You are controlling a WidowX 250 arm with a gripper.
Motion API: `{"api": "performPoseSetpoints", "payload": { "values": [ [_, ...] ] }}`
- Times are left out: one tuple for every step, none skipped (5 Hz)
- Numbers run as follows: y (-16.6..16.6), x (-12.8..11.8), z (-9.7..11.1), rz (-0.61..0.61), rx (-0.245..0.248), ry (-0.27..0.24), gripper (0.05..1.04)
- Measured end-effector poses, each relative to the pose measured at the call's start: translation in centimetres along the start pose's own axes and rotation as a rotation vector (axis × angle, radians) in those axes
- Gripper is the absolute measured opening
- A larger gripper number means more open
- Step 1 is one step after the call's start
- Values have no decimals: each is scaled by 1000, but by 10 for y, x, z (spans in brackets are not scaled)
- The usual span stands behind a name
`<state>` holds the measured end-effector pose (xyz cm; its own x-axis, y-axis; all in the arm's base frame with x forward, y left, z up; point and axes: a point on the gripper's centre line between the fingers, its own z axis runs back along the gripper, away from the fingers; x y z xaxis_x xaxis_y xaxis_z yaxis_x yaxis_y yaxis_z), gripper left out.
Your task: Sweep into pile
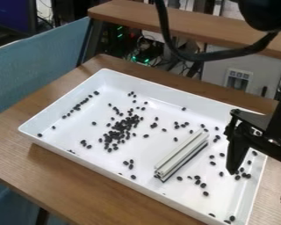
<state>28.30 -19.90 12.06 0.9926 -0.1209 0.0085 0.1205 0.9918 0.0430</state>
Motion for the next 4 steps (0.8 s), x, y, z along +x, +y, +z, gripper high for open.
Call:
{"api": "performPoseSetpoints", "payload": {
  "values": [
    [0, -1, -13, -5, 16, 29, 1000],
    [31, -1, -23, -2, 67, 43, 1000],
    [76, 11, -23, -12, 60, -14, 1000],
    [106, 26, -29, -56, 83, -80, 1000]
  ]
}}
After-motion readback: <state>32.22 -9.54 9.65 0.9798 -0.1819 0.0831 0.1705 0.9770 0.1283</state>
